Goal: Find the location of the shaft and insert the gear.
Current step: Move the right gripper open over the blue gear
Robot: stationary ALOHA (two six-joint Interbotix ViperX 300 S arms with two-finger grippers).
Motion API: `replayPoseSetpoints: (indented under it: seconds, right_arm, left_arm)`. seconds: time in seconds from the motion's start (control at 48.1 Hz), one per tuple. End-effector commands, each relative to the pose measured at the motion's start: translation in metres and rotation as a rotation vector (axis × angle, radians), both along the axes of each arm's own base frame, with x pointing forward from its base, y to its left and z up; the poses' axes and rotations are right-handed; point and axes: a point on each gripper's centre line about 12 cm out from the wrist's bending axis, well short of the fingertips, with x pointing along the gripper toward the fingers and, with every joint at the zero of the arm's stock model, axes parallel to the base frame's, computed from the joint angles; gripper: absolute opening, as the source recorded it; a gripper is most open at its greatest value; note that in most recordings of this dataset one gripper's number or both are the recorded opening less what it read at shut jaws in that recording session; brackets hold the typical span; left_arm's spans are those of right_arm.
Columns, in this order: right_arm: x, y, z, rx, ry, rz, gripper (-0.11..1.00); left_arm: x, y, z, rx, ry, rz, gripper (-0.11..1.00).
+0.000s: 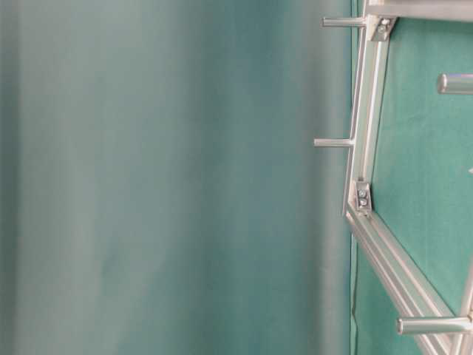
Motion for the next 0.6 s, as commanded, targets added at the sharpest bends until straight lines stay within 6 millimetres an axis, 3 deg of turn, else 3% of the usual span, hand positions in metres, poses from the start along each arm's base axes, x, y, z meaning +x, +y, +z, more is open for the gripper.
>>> replayPoseSetpoints:
  seconds: [0.0, 0.582]
  right_arm:
    - [0.001, 0.002, 0.007, 0.024, 0.029, -0.005, 0.93]
    - [0.01, 0.018, -0.013, 0.149, 0.356, -0.045, 0.93]
  left_arm:
    - [0.002, 0.0, 0.009, -0.003, -0.026, 0.002, 0.0]
    - [0.002, 0.0, 0.01, -0.001, -0.028, 0.002, 0.0]
